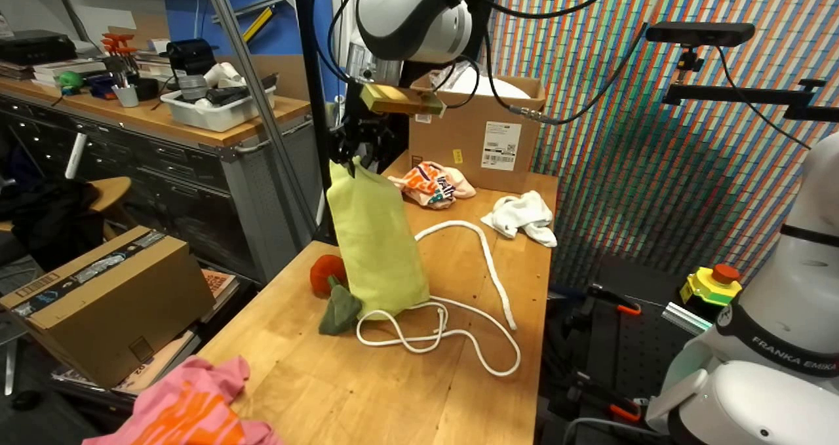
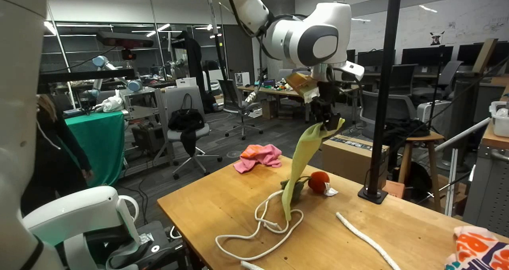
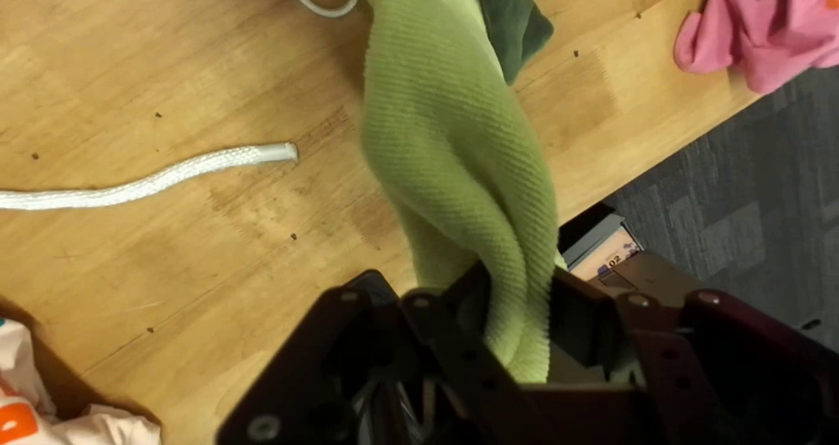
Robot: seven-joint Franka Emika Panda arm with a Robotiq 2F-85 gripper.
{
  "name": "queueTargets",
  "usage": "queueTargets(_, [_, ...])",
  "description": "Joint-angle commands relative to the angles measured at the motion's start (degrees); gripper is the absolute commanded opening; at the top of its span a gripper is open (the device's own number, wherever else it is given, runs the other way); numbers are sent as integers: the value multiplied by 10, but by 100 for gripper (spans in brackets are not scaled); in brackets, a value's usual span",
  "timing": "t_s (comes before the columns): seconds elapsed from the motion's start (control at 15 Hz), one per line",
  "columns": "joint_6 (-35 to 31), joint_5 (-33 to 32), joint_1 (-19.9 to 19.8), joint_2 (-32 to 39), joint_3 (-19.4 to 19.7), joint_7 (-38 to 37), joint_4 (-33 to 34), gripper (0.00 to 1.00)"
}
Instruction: Separate the things on the heap
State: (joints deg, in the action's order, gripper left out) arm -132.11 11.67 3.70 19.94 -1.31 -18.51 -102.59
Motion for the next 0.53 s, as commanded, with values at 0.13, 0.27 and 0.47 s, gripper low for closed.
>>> queueTargets(0.13, [-1,15,-2,-66,-8,15,-25,8])
queueTargets(0.27, [28,37,-8,-73,-16,36,-17,8])
queueTargets(0.47, [67,59,-9,-78,-21,59,-9,8])
